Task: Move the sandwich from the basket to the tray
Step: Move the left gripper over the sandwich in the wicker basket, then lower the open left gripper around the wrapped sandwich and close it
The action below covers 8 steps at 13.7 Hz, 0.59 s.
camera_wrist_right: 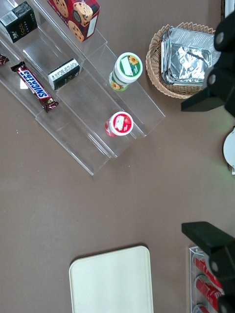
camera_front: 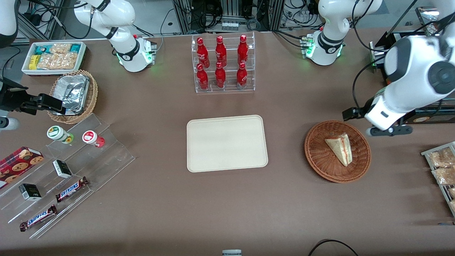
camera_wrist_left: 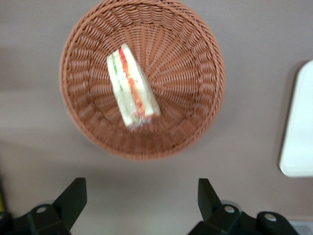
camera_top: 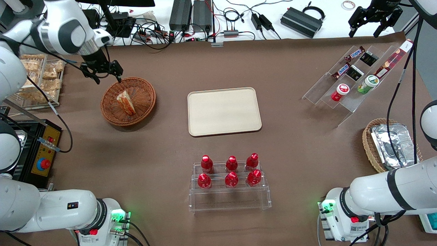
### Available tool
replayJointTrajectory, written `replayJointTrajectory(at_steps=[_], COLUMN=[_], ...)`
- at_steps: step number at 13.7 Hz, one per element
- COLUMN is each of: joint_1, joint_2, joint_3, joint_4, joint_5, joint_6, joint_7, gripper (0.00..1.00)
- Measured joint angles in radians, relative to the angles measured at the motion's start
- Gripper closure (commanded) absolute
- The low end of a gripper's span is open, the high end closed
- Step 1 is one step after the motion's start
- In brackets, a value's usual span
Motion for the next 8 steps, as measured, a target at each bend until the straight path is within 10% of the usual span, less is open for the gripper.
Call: replayJointTrajectory(at_steps=[8], joint_1=[0.007], joint_2=[0.072], joint_3=[0.004], joint_4=[-0.116], joint_5=[-0.001], joint_6=[0.261], joint_7=[-0.111], gripper=[0.00])
